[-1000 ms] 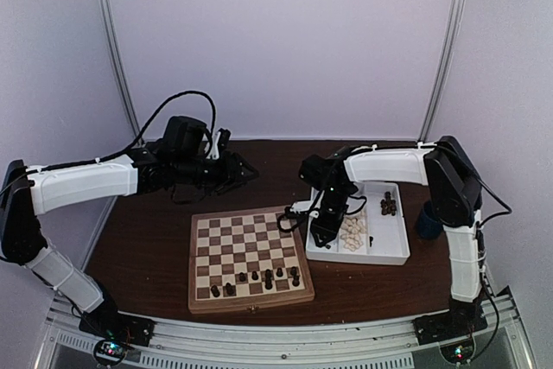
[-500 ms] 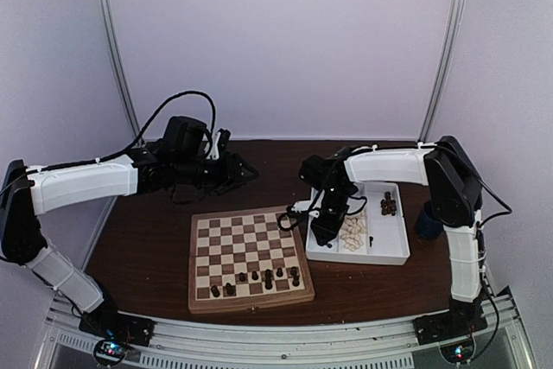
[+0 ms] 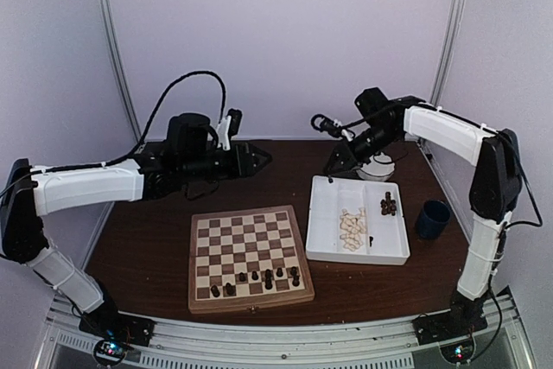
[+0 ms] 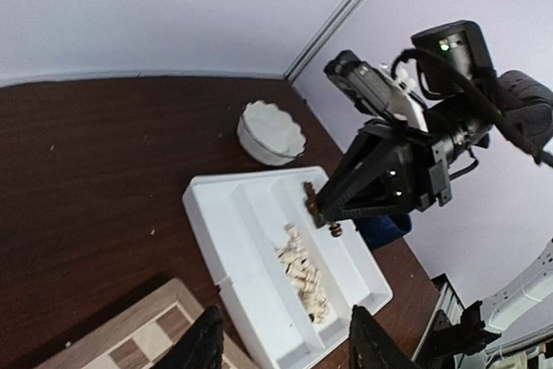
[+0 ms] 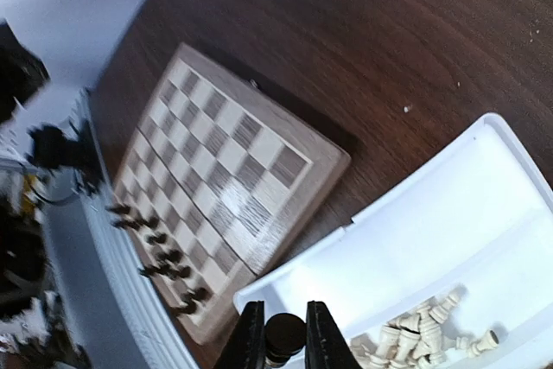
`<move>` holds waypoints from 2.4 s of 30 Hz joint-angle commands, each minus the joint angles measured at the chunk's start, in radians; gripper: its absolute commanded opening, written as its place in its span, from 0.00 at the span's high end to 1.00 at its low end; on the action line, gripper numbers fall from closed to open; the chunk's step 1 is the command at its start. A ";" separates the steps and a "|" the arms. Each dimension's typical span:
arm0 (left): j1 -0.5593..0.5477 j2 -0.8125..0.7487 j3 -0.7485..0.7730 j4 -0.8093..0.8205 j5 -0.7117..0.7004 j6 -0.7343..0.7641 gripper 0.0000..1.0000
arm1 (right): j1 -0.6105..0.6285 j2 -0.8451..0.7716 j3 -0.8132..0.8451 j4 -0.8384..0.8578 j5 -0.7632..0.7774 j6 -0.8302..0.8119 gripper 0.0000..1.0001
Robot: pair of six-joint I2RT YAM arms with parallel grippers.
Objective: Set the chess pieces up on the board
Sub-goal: Pass from the right arm to the left, then place the pawn at f7.
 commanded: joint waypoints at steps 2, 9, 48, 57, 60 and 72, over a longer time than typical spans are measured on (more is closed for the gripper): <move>-0.157 0.025 -0.015 0.415 -0.270 0.361 0.49 | -0.030 -0.048 -0.096 0.448 -0.383 0.490 0.87; -0.238 0.202 0.133 0.469 -0.448 0.543 0.60 | -0.044 -0.055 -0.304 1.249 -0.470 1.206 0.85; -0.188 0.392 0.332 0.395 -0.456 0.427 0.92 | -0.044 -0.088 -0.400 1.452 -0.432 1.398 0.82; -0.169 0.271 0.265 0.293 -0.397 0.461 1.00 | -0.069 -0.109 -0.397 1.371 -0.453 1.322 0.57; -0.147 0.180 0.232 0.185 -0.366 0.466 1.00 | -0.107 -0.122 -0.420 1.299 -0.462 1.240 0.52; -0.036 -0.116 0.280 -0.796 -0.039 0.380 1.00 | -0.233 -0.248 -0.281 0.339 -0.285 0.299 0.51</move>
